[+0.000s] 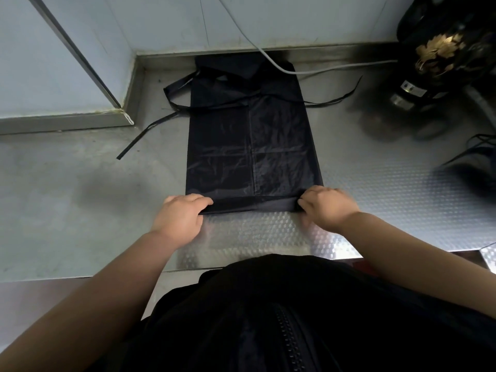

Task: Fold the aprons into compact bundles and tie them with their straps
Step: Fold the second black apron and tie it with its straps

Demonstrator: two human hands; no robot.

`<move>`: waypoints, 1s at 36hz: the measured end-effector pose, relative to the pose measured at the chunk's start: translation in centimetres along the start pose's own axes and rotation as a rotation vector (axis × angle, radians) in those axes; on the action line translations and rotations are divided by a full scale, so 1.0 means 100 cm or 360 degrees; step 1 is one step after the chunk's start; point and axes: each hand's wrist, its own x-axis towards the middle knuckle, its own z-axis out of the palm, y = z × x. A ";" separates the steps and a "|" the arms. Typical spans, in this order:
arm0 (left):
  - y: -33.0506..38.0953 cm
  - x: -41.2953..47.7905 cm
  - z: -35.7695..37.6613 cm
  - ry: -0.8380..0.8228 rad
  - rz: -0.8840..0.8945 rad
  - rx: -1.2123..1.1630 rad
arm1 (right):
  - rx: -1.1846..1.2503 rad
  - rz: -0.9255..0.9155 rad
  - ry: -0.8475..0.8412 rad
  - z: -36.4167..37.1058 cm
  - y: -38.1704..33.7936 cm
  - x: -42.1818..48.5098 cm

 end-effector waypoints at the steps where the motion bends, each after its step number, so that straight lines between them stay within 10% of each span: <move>1: 0.000 -0.001 0.001 0.0045 -0.0057 -0.0090 | 0.0013 -0.0015 0.0007 -0.001 0.000 -0.003; 10: -0.008 -0.017 -0.013 -0.0233 -0.0485 -0.1035 | 0.0011 0.0024 0.0086 0.003 -0.002 -0.030; 17: -0.001 -0.041 0.000 0.0065 -0.0790 -0.1349 | 0.0791 0.0256 0.0005 0.003 -0.002 -0.043; 31: 0.007 -0.046 0.023 0.0293 -0.1009 -0.0828 | 0.0465 0.0734 0.0021 0.016 -0.018 -0.047; 36: 0.004 -0.052 0.026 0.0393 -0.0688 -0.0319 | -0.0138 0.0385 0.0174 0.014 -0.015 -0.048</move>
